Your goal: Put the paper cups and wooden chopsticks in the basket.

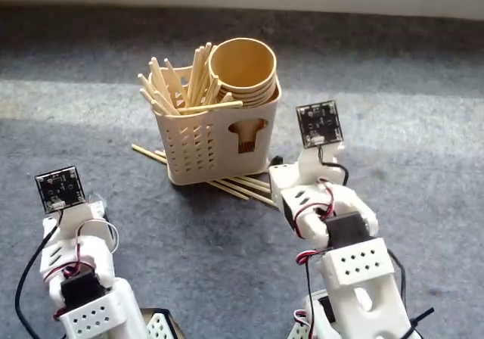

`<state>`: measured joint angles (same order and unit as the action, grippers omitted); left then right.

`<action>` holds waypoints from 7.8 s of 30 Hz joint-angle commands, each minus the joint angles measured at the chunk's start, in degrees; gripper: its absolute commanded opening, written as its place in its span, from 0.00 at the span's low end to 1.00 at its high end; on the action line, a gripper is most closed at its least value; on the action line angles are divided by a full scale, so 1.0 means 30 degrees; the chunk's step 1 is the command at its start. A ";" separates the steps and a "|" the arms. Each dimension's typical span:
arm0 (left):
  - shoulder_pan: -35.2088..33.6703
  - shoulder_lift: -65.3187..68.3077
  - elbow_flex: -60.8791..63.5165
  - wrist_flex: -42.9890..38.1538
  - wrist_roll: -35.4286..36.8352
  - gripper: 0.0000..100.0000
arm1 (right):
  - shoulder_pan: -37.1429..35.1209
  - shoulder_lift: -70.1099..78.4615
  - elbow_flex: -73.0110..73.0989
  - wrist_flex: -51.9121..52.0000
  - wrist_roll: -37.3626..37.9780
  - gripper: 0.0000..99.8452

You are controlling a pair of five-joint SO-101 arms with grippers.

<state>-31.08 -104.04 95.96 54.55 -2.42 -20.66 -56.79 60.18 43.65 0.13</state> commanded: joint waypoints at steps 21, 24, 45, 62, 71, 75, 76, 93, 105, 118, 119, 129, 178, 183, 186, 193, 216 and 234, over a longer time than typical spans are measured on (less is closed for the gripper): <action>0.4029 -0.0044 0.0396 -0.9114 0.5011 0.07 | 0.3385 -0.0249 0.2799 -0.9421 -0.0234 0.03; 0.4029 -0.0044 0.0396 -0.9905 0.5568 0.07 | 0.3560 -0.0249 0.2711 -0.9480 -0.0176 0.01; 0.5582 0.0015 -0.3619 -0.8352 0.5597 0.07 | 0.4029 0.7546 -0.5289 -0.9949 -0.0205 0.01; 0.6139 1.7509 -1.1004 -1.2864 0.6916 0.03 | 0.4322 1.5604 -0.9890 -1.0095 -0.0264 0.01; 0.7868 2.3458 -1.3846 -1.4388 0.6945 0.03 | 0.2476 1.5927 -0.9890 -1.0095 -0.0176 0.01; 0.8689 2.3985 -1.4930 -1.4330 0.7912 0.03 | 0.1626 1.5927 -0.9890 -1.0095 -0.0176 0.01; 0.8835 2.4132 -1.5253 -1.4300 0.8234 0.03 | 0.1480 1.5927 -0.9890 -1.0095 -0.0176 0.01; 1.1121 2.7326 -1.9238 -1.4388 0.8322 0.03 | 0.1333 1.5897 -0.9978 -1.0007 -0.0147 0.01; 1.1004 3.0725 -2.2256 -1.4388 0.8322 0.03 | 0.1245 1.5897 -1.0711 -1.0095 0.0703 0.01; 1.0183 3.1751 -2.0264 -1.4359 0.8381 0.03 | -0.0425 1.4022 -0.8073 -1.0007 0.0821 0.01; 0.9773 3.1575 -2.0176 -1.4330 0.8381 0.03 | -0.0425 1.3201 -0.7516 -1.0037 0.0821 0.01; 0.8659 2.9700 -2.0527 -1.3070 0.8293 0.04 | -0.0337 0.6930 -0.3619 -0.9949 0.2198 0.01; 1.1736 3.5648 -2.4015 -0.6007 0.5773 0.00 | 0.8689 -1.0300 0.7839 0.2711 0.6711 0.01; 1.1824 3.4330 -2.3516 -0.5158 0.5802 0.01 | 0.8689 -1.0300 0.7780 0.2711 0.6711 0.01; 1.1824 3.3714 -2.2227 -0.5187 0.5773 0.01 | 0.8689 -1.0300 0.7810 0.2711 0.6711 0.01; 1.1766 3.2777 -1.9179 -0.5216 0.5685 0.01 | 0.8689 -1.0300 0.7780 0.2711 0.6711 0.01; 1.1912 2.8147 -1.1795 -0.7560 0.4894 0.01 | 0.8689 -1.0300 0.7810 0.2711 0.6711 0.01; 1.2029 2.8147 -1.1502 -0.6095 0.4894 0.01 | 0.8015 -1.0388 0.7751 0.4000 0.6799 0.01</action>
<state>5.05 -20.09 61.14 35.56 13.05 4.75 -87.30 84.00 54.73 19.74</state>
